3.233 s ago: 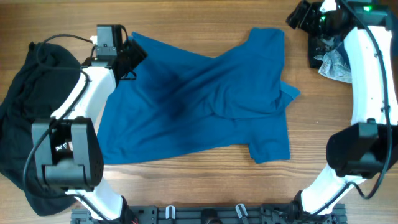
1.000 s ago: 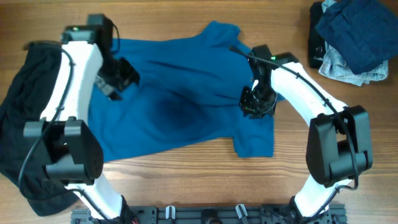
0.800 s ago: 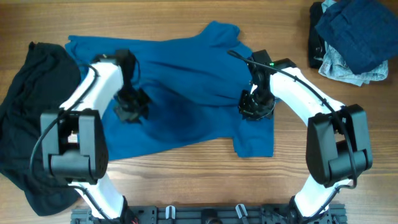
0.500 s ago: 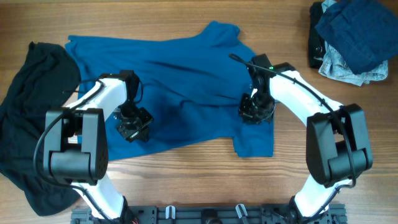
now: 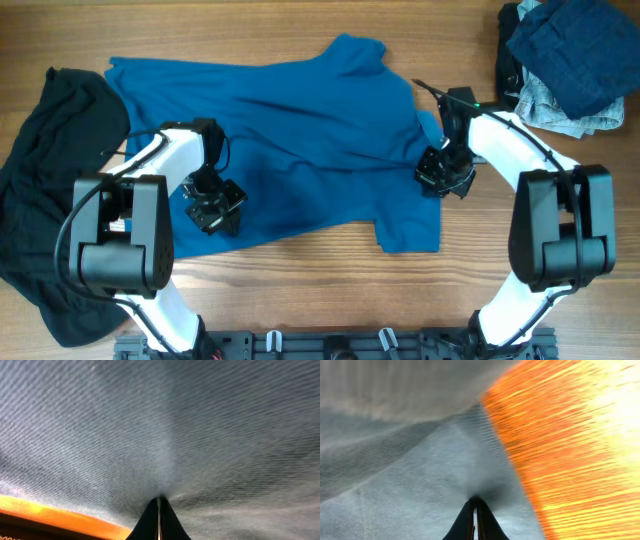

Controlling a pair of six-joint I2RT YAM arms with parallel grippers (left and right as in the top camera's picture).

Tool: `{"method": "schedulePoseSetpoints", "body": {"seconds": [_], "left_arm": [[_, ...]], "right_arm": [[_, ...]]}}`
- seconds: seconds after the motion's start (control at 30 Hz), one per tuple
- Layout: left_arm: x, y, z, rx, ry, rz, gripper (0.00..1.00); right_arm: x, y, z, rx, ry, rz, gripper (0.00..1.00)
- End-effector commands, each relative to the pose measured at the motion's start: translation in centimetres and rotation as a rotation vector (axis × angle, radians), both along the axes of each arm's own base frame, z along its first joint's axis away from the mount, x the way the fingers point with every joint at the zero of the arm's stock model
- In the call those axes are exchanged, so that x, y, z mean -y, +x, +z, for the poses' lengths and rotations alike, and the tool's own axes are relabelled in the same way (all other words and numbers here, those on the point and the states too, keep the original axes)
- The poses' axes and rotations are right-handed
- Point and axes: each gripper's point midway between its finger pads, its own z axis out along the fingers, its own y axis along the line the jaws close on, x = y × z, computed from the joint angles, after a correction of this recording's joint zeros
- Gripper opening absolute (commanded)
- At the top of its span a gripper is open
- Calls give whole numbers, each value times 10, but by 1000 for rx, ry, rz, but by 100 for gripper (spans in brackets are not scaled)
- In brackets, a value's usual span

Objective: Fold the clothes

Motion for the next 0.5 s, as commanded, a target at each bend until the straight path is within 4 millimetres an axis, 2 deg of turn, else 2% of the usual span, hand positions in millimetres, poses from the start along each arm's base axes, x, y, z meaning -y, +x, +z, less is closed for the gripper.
{"method": "schedulePoseSetpoints", "body": {"seconds": [0.0, 0.13, 0.27, 0.47], "left_arm": [[0, -10, -1, -47, 6, 18, 4], [-1, -13, -1, -57, 10, 16, 4], [-1, -22, 4, -98, 14, 14, 4], [-8, -40, 13, -181, 45, -8, 4]], "right_arm": [[7, -13, -13, -43, -28, 2, 4], [8, -41, -34, -101, -32, -55, 4], [15, -53, -35, -148, -61, -111, 4], [60, -62, -32, -207, -107, -307, 4]]}}
